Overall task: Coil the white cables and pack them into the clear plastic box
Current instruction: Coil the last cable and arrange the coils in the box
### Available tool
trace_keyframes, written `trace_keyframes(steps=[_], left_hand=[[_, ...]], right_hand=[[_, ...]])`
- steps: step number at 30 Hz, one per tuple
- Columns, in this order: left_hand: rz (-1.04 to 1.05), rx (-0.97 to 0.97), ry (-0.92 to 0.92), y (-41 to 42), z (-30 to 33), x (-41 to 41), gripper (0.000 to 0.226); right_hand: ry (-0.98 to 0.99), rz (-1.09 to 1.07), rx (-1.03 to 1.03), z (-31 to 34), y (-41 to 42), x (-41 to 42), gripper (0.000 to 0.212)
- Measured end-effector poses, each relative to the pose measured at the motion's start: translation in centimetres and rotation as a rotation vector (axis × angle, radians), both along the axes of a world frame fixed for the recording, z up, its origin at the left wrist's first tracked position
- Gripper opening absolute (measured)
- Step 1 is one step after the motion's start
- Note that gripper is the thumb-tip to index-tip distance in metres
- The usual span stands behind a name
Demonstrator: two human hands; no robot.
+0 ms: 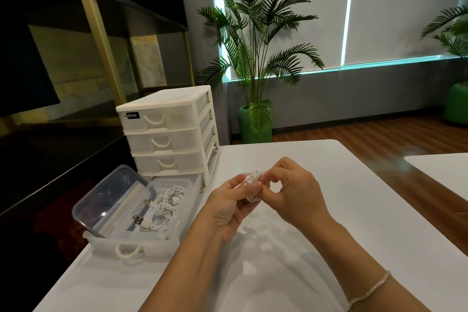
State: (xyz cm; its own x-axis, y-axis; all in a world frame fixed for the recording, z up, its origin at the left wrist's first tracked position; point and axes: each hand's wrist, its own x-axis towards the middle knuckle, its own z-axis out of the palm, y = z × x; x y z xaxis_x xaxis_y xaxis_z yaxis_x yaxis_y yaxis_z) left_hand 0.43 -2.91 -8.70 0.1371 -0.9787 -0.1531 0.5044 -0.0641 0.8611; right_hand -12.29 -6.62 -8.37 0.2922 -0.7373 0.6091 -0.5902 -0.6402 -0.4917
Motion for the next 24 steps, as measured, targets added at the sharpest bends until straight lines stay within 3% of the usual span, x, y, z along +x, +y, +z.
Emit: trace_keyframes(steps=[3,9,18,24], left_hand=[[0.021,-0.029,-0.059,-0.08,-0.07,-0.15,0.049],[0.051,-0.11,-0.22,-0.14,-0.33,-0.14,0.027],[0.119,-0.273,-0.467,-0.17,-0.68,-0.38,0.019],[0.173,-0.339,-0.61,-0.23,-0.94,-0.34,0.019]], right_hand=[[-0.018,0.017,0.033,-0.07,-0.31,-0.29,0.022],[-0.027,0.063,0.105,0.1,-0.28,-0.52,0.022],[-0.014,0.081,0.247,0.57,0.0,-0.81,0.031],[-0.083,0.106,0.403,0.52,0.17,-0.9,0.023]])
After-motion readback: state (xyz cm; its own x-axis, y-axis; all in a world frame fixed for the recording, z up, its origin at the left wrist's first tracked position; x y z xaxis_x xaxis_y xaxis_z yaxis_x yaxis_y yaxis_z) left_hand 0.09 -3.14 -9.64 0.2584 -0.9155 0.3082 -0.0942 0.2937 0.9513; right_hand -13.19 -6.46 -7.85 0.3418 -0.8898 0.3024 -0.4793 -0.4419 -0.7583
